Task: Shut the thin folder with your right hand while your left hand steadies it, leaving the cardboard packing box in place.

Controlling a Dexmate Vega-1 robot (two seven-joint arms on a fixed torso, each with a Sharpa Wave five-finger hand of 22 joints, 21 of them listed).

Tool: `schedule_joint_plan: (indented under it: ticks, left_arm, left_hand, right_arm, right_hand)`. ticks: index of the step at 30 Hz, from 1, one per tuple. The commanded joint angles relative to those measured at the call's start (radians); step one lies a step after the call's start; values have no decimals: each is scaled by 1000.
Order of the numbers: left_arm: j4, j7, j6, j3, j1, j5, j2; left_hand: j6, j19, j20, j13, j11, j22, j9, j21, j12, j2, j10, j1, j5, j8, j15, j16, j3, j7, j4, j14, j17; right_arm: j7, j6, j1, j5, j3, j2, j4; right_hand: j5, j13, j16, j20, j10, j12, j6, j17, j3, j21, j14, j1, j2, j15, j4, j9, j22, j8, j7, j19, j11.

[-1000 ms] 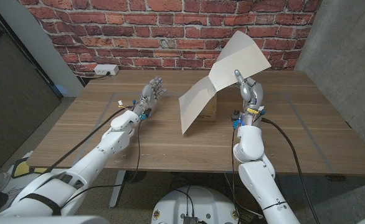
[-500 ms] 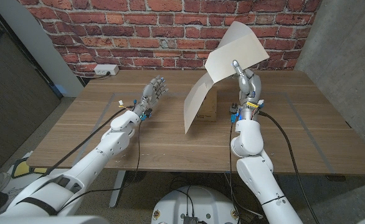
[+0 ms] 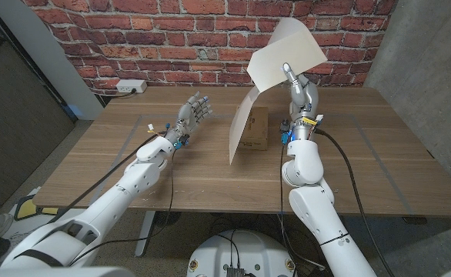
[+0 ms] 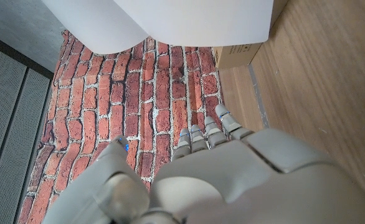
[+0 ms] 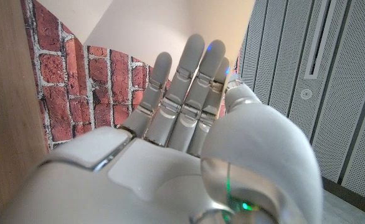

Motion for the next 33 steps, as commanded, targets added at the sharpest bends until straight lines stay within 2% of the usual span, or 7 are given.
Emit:
schedule_joint_plan:
  ticks: [1, 9, 13, 18, 22, 27, 33]
  left_arm:
    - [-57, 17, 39, -12, 29, -33, 17]
    - [-53, -15, 52, -12, 30, -57, 17]
    - [-50, -45, 64, -8, 25, -72, 17]
    - [-47, -121, 129, -4, 8, -127, 24]
    - [-27, -188, 178, -3, -8, -174, 19]
    - [6, -261, 233, -4, -30, -224, 6]
    - [47, -327, 264, -9, -49, -261, -19]
  left_hand:
    - [7, 2, 11, 2, 0, 5, 5, -2, 9, -17, 10, 3, -3, 4, 2, 2, -2, 4, -8, 12, 4]
    - [9, 13, 18, 3, 5, 6, 6, -3, 9, -40, 20, -3, -5, 2, 8, 3, -16, 9, -10, 23, 5]
    - [12, 27, 34, 3, 13, 6, 7, -2, 8, -65, 26, -13, -6, 0, 11, 4, -34, 14, -11, 36, 7]
    - [19, 52, 55, 4, 14, 7, 7, 1, 6, -86, 30, -18, -4, -1, 12, 4, -48, 19, -12, 48, 8]
    - [25, 73, 72, 4, 19, 6, 8, 4, 7, -91, 40, -14, -2, -1, 14, 5, -51, 26, -15, 59, 7]
    - [37, 112, 92, 5, 31, 6, 9, 9, 9, -91, 61, 0, 2, 0, 18, 7, -50, 46, -22, 85, 7]
    - [43, 135, 93, 5, 41, 5, 10, 11, 11, -93, 77, 7, 3, 0, 21, 7, -51, 60, -26, 97, 7]
  right_arm:
    - [56, 3, 48, 76, -16, 3, -3]
    - [62, 19, 75, 78, -19, 17, -3]
    - [57, 26, 92, 71, -20, 24, 1]
    - [57, 23, 120, 59, -22, 25, 2]
    - [59, 17, 136, 59, -21, 25, 5]
    - [67, 20, 149, 66, -21, 26, 11]
    - [75, 27, 169, 69, -21, 31, 19]
  right_hand:
    - [2, 7, -6, -93, 1, 4, 4, 4, 9, 8, 13, 11, -3, -49, 0, 4, -1, 11, -4, -8, -2]
    - [2, 12, -12, -93, 0, 3, 5, 7, 14, 17, 17, 11, -3, -50, 0, 7, -9, 15, -5, -12, -5]
    - [2, 14, -15, -95, 0, 3, 6, 9, 16, 23, 19, 10, -4, -50, 1, 7, -13, 16, -5, -15, -6]
    - [1, 13, -19, -96, 1, 1, 6, 11, 18, 29, 21, 9, -5, -50, 1, 7, -18, 17, -6, -15, -5]
    - [1, 16, -21, -96, 2, 2, 5, 12, 20, 33, 22, 9, -6, -50, 1, 7, -21, 17, -6, -16, -6]
    - [1, 17, -25, -98, 2, 0, 5, 14, 23, 38, 24, 8, -6, -50, 1, 8, -26, 19, -7, -18, -5]
    - [1, 17, -29, -99, 2, -2, 4, 17, 25, 44, 26, 6, -7, -50, 2, 7, -31, 19, -8, -21, -7]
